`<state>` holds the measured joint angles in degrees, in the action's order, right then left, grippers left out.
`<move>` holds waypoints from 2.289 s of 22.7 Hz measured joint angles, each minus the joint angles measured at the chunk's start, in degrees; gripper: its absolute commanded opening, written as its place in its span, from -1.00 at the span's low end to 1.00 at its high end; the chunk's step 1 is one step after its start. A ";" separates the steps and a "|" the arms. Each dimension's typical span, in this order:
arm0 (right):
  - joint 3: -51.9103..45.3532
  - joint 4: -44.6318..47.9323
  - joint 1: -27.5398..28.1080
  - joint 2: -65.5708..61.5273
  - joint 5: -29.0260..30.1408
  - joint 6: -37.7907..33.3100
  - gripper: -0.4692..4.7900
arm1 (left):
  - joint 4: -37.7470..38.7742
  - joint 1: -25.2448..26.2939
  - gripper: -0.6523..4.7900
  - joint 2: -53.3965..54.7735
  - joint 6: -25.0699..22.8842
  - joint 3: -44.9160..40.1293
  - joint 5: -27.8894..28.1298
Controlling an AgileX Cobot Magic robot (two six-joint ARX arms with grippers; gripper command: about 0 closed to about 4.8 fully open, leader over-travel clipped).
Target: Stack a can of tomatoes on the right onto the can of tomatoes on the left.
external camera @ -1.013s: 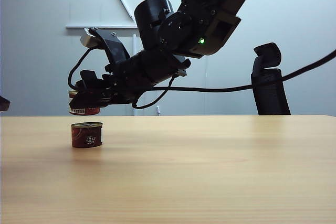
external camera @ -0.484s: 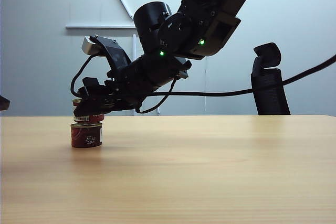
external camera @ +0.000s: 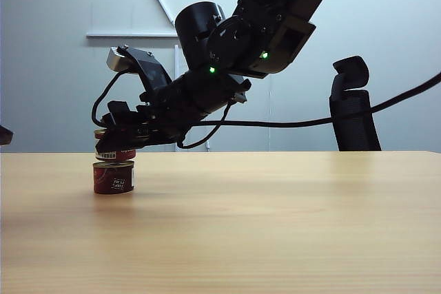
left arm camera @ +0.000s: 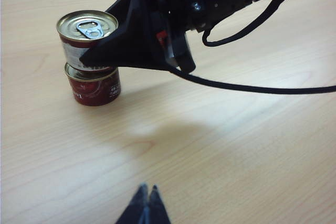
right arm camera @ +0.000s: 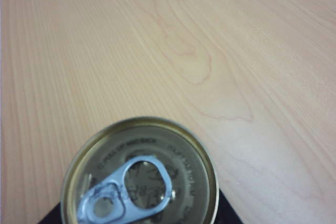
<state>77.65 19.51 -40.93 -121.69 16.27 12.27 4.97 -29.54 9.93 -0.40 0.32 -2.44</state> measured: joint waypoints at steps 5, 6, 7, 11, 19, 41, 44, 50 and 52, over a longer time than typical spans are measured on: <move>0.00 0.04 -0.22 0.00 0.02 -0.02 0.46 | 0.00 0.00 -0.77 0.00 0.00 0.00 0.00; 0.02 0.17 -0.28 0.00 0.04 -0.02 0.46 | 0.00 0.00 -0.77 0.00 0.00 0.00 0.00; 0.04 0.37 -0.35 0.00 0.02 0.00 0.47 | 0.00 0.00 -0.77 0.00 0.00 0.00 0.00; 0.13 0.96 -0.37 0.00 0.02 0.04 0.87 | 0.00 0.00 -0.77 0.00 0.00 0.00 0.00; 0.13 8.11 -0.35 0.11 0.02 -1.81 1.00 | 0.00 0.00 -0.77 -0.04 0.00 0.00 0.00; -11.02 -23.65 1.36 45.75 -10.64 -12.61 -0.86 | -0.44 23.08 -0.77 -10.03 0.00 0.00 -1.51; -18.93 -24.72 1.05 53.75 -16.81 -14.60 -0.86 | -1.03 23.58 -0.77 -9.62 0.00 0.07 -1.46; -32.17 -24.68 1.14 68.96 -28.11 -17.90 -0.85 | -0.83 24.37 -0.77 -9.62 0.02 0.04 -1.40; -34.99 -25.22 1.11 72.52 -30.69 -18.01 -0.86 | -0.79 24.35 -0.77 -9.62 0.00 0.04 -1.46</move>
<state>42.65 -5.72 -39.81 -49.17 -14.41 -5.74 4.19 -5.19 0.32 -0.40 0.36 -3.90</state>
